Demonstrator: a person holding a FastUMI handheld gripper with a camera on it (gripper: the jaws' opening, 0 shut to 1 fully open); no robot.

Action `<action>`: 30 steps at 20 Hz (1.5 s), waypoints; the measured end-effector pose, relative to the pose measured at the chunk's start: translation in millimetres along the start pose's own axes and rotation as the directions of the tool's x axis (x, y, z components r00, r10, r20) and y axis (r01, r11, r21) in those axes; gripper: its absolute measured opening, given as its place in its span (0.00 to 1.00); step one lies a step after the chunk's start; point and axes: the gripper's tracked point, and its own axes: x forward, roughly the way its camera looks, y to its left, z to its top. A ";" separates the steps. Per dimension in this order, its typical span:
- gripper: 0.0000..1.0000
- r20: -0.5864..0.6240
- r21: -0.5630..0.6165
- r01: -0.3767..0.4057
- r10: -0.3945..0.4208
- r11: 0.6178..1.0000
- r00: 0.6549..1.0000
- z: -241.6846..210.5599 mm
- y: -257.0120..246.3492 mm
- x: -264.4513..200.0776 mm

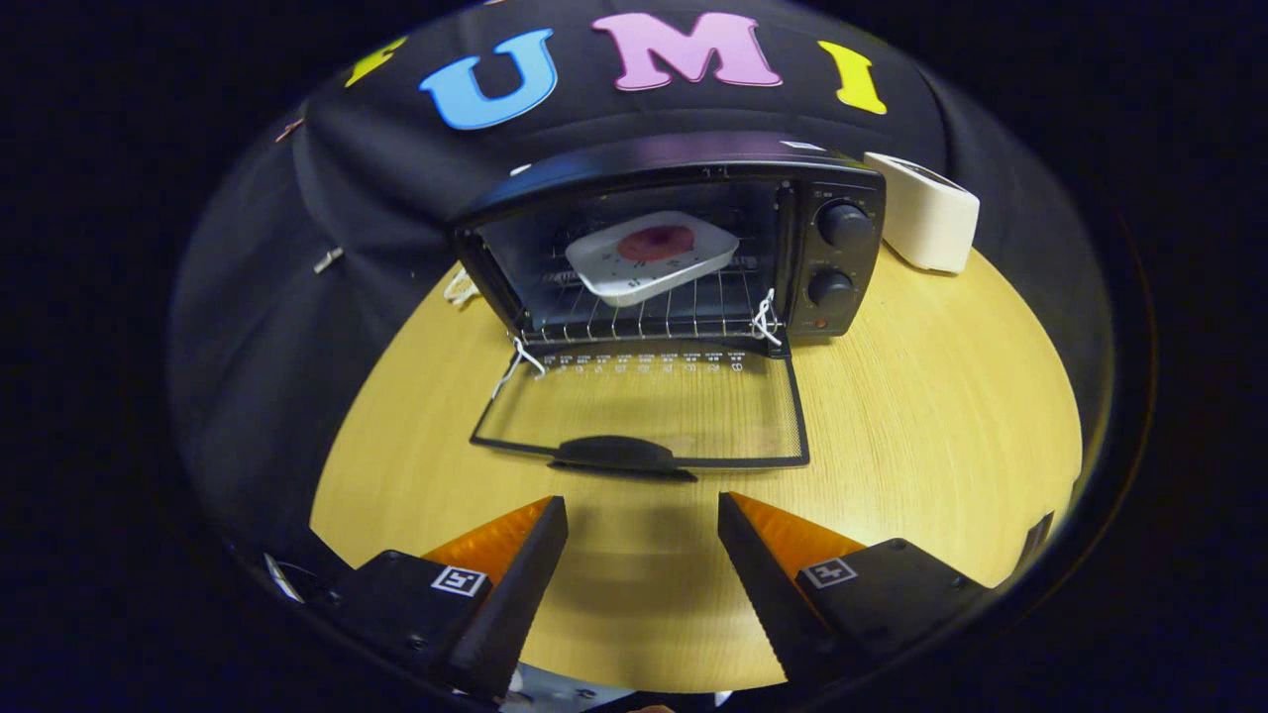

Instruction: Open the toaster oven, put the food inside, and close the toaster oven door.

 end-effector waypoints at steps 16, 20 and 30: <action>0.99 -0.034 -0.014 0.136 -0.137 0.991 0.990 -11.6 8.3 68.5; 0.99 -0.041 -0.001 0.127 -0.127 0.992 0.991 -8.9 8.7 73.6; 0.99 0.074 -0.097 0.099 -0.092 0.990 0.993 13.1 15.8 43.9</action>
